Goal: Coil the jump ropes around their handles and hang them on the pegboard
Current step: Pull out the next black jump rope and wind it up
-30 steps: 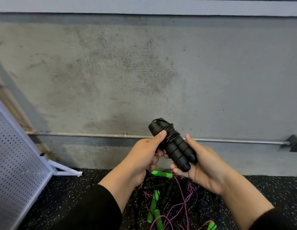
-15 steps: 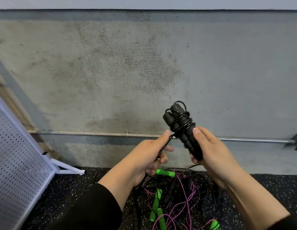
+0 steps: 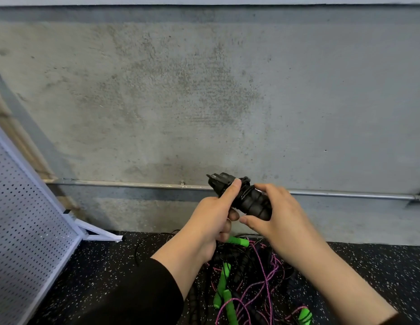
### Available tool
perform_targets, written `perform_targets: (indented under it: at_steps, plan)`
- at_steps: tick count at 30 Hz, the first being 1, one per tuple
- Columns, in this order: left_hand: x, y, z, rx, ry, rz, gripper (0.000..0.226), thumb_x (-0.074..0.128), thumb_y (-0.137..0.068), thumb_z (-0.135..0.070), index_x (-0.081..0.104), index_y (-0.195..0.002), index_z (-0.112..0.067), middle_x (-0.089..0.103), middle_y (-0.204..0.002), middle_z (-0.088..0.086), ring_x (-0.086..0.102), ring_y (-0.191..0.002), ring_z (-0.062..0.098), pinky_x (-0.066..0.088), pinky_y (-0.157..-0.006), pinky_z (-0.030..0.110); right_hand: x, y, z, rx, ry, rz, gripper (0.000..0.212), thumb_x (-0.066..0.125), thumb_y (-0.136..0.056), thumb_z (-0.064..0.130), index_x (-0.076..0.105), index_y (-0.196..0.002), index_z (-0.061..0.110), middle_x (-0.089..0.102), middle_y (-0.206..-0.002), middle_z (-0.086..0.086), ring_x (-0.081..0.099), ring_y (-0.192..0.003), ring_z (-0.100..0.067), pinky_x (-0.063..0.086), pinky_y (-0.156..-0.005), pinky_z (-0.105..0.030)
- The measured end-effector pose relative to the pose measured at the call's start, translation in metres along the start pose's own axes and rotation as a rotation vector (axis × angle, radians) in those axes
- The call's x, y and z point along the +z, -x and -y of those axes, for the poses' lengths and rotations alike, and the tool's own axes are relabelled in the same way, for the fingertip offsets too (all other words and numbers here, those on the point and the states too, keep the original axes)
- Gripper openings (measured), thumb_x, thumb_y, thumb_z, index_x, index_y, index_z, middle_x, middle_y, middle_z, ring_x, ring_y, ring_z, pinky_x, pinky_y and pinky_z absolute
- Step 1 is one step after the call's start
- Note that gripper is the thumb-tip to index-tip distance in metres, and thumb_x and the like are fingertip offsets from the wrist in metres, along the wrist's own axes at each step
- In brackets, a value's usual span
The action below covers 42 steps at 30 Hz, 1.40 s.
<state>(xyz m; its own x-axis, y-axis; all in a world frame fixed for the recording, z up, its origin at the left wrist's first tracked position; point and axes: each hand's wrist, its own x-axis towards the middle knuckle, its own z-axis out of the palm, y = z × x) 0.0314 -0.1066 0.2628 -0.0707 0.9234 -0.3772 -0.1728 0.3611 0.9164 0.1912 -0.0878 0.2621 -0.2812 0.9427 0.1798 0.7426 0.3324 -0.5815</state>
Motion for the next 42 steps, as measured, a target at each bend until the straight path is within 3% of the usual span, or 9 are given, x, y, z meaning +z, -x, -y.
perform_targets:
  at_steps: [4, 7, 15, 20, 25, 28, 32, 35, 42]
  plan:
    - [-0.003, 0.001, -0.004, 0.046, 0.022, 0.045, 0.044, 0.063, -0.09, -0.064, 0.058, -0.086, -0.02, 0.046, -0.062, -0.003, 0.023, -0.048, 0.009, 0.017, -0.044, 0.022, -0.007, -0.003, 0.0, 0.186, -0.491, 0.043, 0.05, 0.076, -0.078, 0.053, 0.059, -0.122, 0.035, 0.067, -0.107, 0.008, 0.065, -0.088, -0.003, 0.049, -0.073, -0.013]
    - [-0.004, 0.002, -0.008, 0.113, -0.006, 0.109, 0.043, 0.06, -0.092, -0.063, 0.052, -0.08, -0.022, 0.047, -0.066, -0.001, 0.023, -0.048, 0.01, 0.018, -0.044, 0.023, -0.014, -0.002, -0.001, 0.405, -1.041, 0.247, 0.055, 0.066, -0.081, 0.054, 0.065, -0.122, 0.017, 0.071, -0.107, -0.013, 0.067, -0.076, -0.022, 0.059, -0.065, -0.03]
    - [-0.006, 0.005, -0.013, 0.155, -0.035, 0.155, 0.044, 0.056, -0.095, -0.061, 0.05, -0.078, -0.02, 0.044, -0.068, 0.001, 0.023, -0.048, 0.009, 0.019, -0.044, 0.022, -0.024, 0.0, -0.005, 0.537, -1.442, 0.561, 0.057, 0.045, -0.098, 0.047, 0.068, -0.123, 0.002, 0.063, -0.09, -0.024, 0.051, -0.055, -0.023, 0.045, -0.043, -0.025]
    - [-0.009, 0.006, -0.013, 0.121, -0.07, 0.122, 0.046, 0.058, -0.092, -0.065, 0.066, -0.071, -0.025, 0.048, -0.072, 0.0, 0.024, -0.047, 0.008, 0.018, -0.046, 0.024, -0.02, -0.002, -0.007, 0.424, -1.371, 0.395, 0.051, 0.051, -0.096, 0.04, 0.063, -0.126, 0.001, 0.058, -0.093, -0.022, 0.044, -0.057, -0.02, 0.039, -0.047, -0.025]
    - [-0.011, 0.007, -0.012, 0.036, -0.165, 0.105, 0.066, 0.051, -0.088, -0.075, 0.071, -0.112, -0.017, 0.048, -0.066, -0.004, 0.025, -0.043, 0.008, 0.02, -0.044, 0.023, -0.018, -0.008, -0.011, 0.278, -1.039, 0.041, 0.026, 0.048, -0.106, 0.03, 0.072, -0.108, 0.02, 0.056, -0.092, -0.013, 0.046, -0.063, -0.018, 0.041, -0.056, -0.029]
    - [-0.006, 0.007, -0.011, -0.018, -0.166, 0.152, 0.073, 0.049, -0.087, -0.078, 0.065, -0.121, -0.015, 0.051, -0.067, -0.004, 0.024, -0.044, 0.007, 0.019, -0.043, 0.023, -0.018, -0.008, -0.014, 0.204, -0.593, -0.006, 0.023, 0.052, -0.104, 0.032, 0.064, -0.124, 0.035, 0.065, -0.094, -0.003, 0.053, -0.064, -0.009, 0.045, -0.063, -0.024]
    - [-0.002, 0.002, -0.003, -0.068, -0.114, 0.166, 0.091, 0.05, -0.081, -0.085, 0.06, -0.129, -0.008, 0.053, -0.069, -0.004, 0.024, -0.045, 0.006, 0.018, -0.043, 0.021, -0.008, -0.008, -0.014, 0.116, -0.267, 0.023, 0.049, 0.061, -0.098, 0.038, 0.046, -0.145, 0.035, 0.06, -0.123, 0.004, 0.058, -0.107, -0.01, 0.043, -0.089, -0.022]
    - [0.0, -0.001, 0.0, -0.099, 0.0, 0.108, 0.095, 0.05, -0.076, -0.089, 0.064, -0.118, -0.005, 0.053, -0.068, -0.004, 0.023, -0.044, 0.006, 0.019, -0.04, 0.021, -0.004, -0.008, -0.011, 0.073, -0.206, 0.013, 0.052, 0.069, -0.093, 0.034, 0.051, -0.141, 0.03, 0.052, -0.124, 0.004, 0.051, -0.118, -0.011, 0.036, -0.097, -0.023]
    - [-0.002, 0.0, -0.002, -0.039, 0.136, 0.06, 0.05, 0.062, -0.085, -0.072, 0.057, -0.085, -0.022, 0.044, -0.062, -0.004, 0.021, -0.045, 0.008, 0.016, -0.042, 0.022, -0.002, -0.003, -0.007, 0.019, -0.297, -0.001, 0.058, 0.086, -0.076, 0.036, 0.052, -0.123, 0.039, 0.05, -0.115, 0.017, 0.053, -0.102, 0.006, 0.038, -0.083, -0.006]
